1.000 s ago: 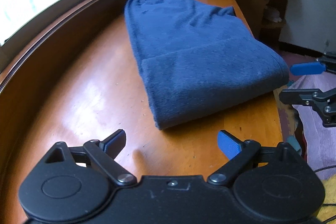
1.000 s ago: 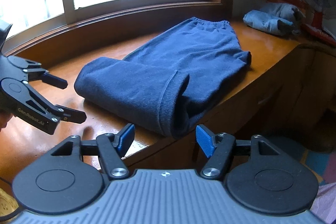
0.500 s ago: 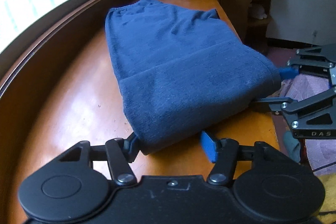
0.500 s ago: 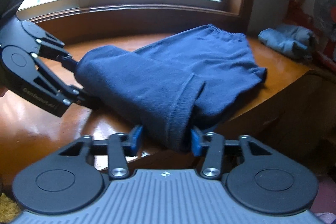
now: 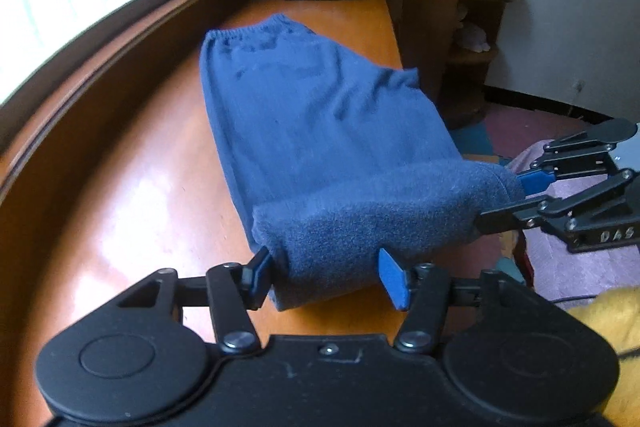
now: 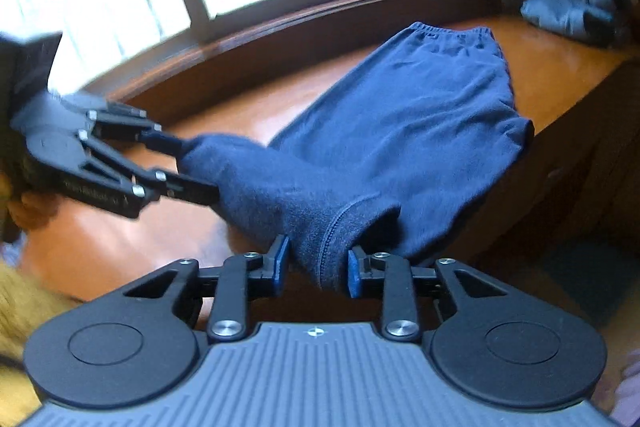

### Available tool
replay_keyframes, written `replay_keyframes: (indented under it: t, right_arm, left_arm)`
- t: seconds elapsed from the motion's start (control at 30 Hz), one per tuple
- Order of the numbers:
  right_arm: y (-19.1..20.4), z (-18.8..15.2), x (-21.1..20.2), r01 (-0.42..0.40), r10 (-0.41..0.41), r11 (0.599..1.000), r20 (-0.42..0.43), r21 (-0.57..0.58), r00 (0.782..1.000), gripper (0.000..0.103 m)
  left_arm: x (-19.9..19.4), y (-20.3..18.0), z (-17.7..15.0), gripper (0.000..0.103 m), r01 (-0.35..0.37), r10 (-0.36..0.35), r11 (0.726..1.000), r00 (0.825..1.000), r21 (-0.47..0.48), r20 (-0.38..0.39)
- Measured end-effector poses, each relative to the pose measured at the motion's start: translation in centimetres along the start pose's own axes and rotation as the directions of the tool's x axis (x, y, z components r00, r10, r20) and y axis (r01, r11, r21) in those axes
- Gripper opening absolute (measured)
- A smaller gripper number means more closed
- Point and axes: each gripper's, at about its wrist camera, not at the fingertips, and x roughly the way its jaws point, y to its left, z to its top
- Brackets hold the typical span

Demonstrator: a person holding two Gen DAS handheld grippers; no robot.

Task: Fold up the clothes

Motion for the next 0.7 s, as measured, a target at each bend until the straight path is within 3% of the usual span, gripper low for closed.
replay_keyframes:
  t: [0.17,0.47,0.63,0.7]
  right_arm:
    - [-4.9,3.4,0.5,-0.101,0.093,0.974,0.048,0.204,0.994,0.031]
    - [-8.7,7.8,6.9,-0.009,0.001,0.992,0.065,0.128,0.998,0.031]
    - [-10.3,8.4,10.0,0.097,-0.098,0.994,0.019,0.052,0.995,0.032]
    - [-10.9,8.4,10.7,0.088,-0.088,0.996,0.008,0.028,0.996,0.032]
  left_arm:
    - [1.4,1.9,3.1,0.059,-0.023,0.023,0.999,1.0,-0.043,-0.003]
    - [6.8,2.9,8.8,0.065,-0.173,0.173,0.985,0.984,-0.008,0.037]
    - [11.9,3.8,10.2,0.065,-0.21,0.21,0.978,0.978,-0.006,-0.009]
    - [14.0,4.0,10.4,0.065,-0.223,0.222,0.975,0.974,-0.013,-0.043]
